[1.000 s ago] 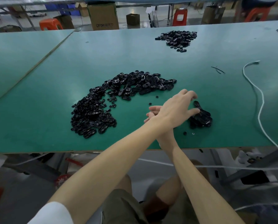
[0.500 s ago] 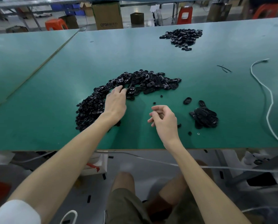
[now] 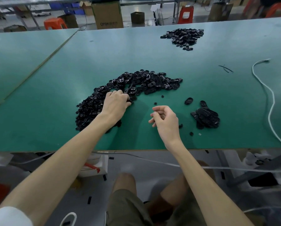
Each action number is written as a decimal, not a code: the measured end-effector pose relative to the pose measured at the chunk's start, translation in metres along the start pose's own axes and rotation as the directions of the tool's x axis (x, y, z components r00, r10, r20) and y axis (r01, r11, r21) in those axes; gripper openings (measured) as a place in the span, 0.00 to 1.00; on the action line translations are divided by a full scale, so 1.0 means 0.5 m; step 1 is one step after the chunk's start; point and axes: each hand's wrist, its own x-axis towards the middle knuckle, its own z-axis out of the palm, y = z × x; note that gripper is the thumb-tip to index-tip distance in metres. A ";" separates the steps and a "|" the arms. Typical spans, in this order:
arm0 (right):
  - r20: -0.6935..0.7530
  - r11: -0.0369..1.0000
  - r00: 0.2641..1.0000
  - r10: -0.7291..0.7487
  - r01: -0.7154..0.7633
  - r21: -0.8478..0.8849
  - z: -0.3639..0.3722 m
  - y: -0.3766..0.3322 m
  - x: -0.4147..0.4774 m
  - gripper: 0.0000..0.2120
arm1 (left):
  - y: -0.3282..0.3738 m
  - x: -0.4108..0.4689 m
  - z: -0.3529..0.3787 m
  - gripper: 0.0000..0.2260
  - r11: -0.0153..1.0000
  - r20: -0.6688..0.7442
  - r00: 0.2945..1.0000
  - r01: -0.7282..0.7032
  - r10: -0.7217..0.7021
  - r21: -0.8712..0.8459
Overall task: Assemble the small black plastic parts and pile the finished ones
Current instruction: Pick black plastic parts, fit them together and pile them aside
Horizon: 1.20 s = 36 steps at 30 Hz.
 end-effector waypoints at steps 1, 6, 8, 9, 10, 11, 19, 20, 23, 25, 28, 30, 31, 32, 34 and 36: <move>0.000 1.000 1.000 -0.002 0.002 -0.001 0.000 0.000 0.000 0.07 | 0.002 0.001 0.001 0.13 1.000 0.001 1.000 -0.008 0.008 -0.001; 0.002 1.000 1.000 -0.004 0.004 0.002 0.002 0.000 0.000 0.07 | 0.017 -0.012 -0.006 0.14 0.986 -0.010 0.995 -0.099 0.101 0.135; -0.005 1.000 1.000 -0.001 0.001 0.011 0.002 0.000 0.001 0.07 | 0.027 -0.020 -0.016 0.15 0.994 -0.078 0.992 -0.097 0.101 0.058; -0.011 1.000 1.000 0.000 0.001 0.018 0.003 -0.001 0.002 0.07 | 0.035 -0.023 -0.026 0.14 0.994 -0.105 0.993 -0.063 0.053 -0.091; -0.017 1.000 1.000 -0.001 0.002 0.025 0.003 -0.001 0.002 0.06 | 0.043 -0.024 -0.036 0.13 0.952 -0.073 0.997 -0.002 -0.021 -0.305; -0.020 1.000 1.000 -0.003 0.004 0.031 0.003 -0.001 0.003 0.05 | 0.053 -0.024 -0.045 0.13 0.853 0.015 0.997 0.073 -0.077 -0.517; -0.005 0.996 1.000 0.002 -0.002 0.088 0.000 -0.001 0.002 0.05 | 0.099 -0.054 -0.060 0.10 0.584 0.246 0.969 0.184 0.027 -0.791; -0.008 0.996 1.000 0.000 0.001 0.090 -0.001 0.000 0.002 0.05 | 0.097 -0.054 -0.059 0.10 0.603 0.248 0.968 0.175 0.040 -0.779; -0.006 0.995 1.000 0.001 0.000 0.102 -0.001 0.001 0.001 0.06 | 0.074 -0.048 -0.059 0.09 0.695 0.232 0.970 0.117 0.073 -0.709; -0.008 0.994 1.000 0.006 -0.005 0.107 -0.001 0.001 0.001 0.06 | 0.044 -0.042 -0.065 0.08 0.784 0.182 0.983 0.098 0.020 -0.614; -0.009 0.995 1.000 0.007 -0.006 0.100 -0.001 0.001 0.003 0.05 | -0.011 -0.035 -0.076 0.07 0.925 0.096 0.990 0.131 -0.103 -0.357; -0.003 0.996 1.000 0.003 -0.003 0.092 -0.001 0.001 0.002 0.05 | -0.040 -0.032 -0.076 0.07 0.968 0.098 0.987 0.143 -0.125 -0.205; -0.001 0.996 1.000 0.001 -0.001 0.090 -0.002 0.001 0.001 0.05 | -0.048 -0.033 -0.074 0.08 0.977 0.126 0.985 0.138 -0.118 -0.163; 0.000 0.996 1.000 -0.001 0.001 0.088 -0.002 0.001 0.001 0.05 | -0.053 -0.035 -0.070 0.08 0.982 0.161 0.981 0.129 -0.106 -0.136; 0.004 0.997 1.000 -0.003 0.003 0.083 -0.002 -0.001 0.000 0.05 | -0.057 -0.041 -0.059 0.07 0.987 0.194 0.977 0.116 -0.092 -0.114; 0.008 0.997 1.000 0.000 0.000 0.080 -0.002 -0.001 -0.001 0.05 | -0.058 -0.046 -0.049 0.05 0.986 0.156 0.984 0.111 -0.091 -0.125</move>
